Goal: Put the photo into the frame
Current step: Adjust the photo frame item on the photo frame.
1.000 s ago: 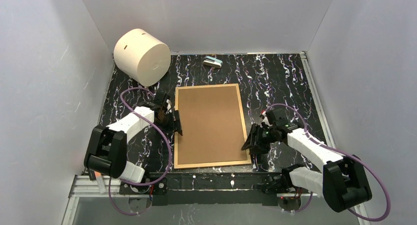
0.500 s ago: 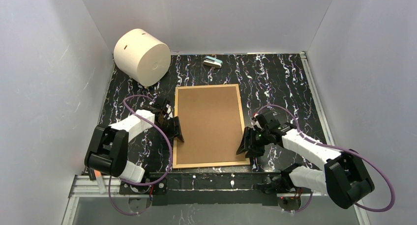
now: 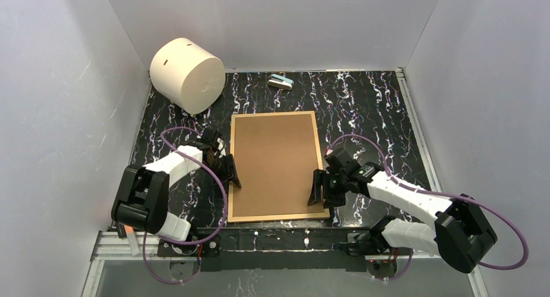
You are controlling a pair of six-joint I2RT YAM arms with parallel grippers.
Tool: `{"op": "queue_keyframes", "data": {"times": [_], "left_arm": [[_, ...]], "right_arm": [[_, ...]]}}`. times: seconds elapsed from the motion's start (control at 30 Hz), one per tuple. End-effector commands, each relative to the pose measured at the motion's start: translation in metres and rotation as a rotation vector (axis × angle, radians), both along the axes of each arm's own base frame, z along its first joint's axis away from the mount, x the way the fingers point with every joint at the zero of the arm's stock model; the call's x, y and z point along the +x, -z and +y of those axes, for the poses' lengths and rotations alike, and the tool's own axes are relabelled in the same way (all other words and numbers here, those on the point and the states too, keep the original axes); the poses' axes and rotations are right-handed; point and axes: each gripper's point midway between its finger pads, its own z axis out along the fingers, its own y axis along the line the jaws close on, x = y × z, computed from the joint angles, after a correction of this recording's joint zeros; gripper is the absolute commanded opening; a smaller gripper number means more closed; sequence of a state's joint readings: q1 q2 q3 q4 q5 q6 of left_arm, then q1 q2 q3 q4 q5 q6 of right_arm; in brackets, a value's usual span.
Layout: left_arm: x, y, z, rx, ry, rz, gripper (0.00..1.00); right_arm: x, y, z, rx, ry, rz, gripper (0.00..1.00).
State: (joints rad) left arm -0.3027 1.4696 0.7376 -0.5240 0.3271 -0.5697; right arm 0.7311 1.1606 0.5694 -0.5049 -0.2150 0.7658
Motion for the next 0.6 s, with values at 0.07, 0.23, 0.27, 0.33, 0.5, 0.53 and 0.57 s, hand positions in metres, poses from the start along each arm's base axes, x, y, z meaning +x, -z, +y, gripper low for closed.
{"op": "queue_keyframes", "data": {"times": [0.07,0.23,0.27,0.33,0.5,0.53,0.57], "left_arm": [[-0.020,0.008,-0.018,-0.103,0.001,0.073,0.46],[-0.019,0.007,-0.019,-0.107,0.005,0.066,0.46],[-0.019,0.007,-0.019,-0.106,0.006,0.066,0.46],[-0.018,0.006,-0.019,-0.107,0.006,0.062,0.46],[-0.016,0.006,-0.019,-0.107,0.011,0.056,0.45],[-0.016,0.006,-0.019,-0.106,0.013,0.054,0.45],[-0.016,0.006,-0.019,-0.105,0.013,0.050,0.45]], "right_arm": [[-0.002,-0.038,0.050,0.362,-0.053,-0.036,0.72],[0.004,-0.088,0.066,0.669,-0.068,-0.041,0.73],[0.005,-0.098,0.068,0.727,-0.072,-0.055,0.73],[0.006,-0.109,0.069,0.772,-0.076,-0.069,0.73],[0.010,-0.129,0.070,0.851,-0.072,-0.088,0.73],[0.011,-0.132,0.070,0.860,-0.064,-0.095,0.73],[0.013,-0.135,0.069,0.870,-0.054,-0.102,0.73]]}}
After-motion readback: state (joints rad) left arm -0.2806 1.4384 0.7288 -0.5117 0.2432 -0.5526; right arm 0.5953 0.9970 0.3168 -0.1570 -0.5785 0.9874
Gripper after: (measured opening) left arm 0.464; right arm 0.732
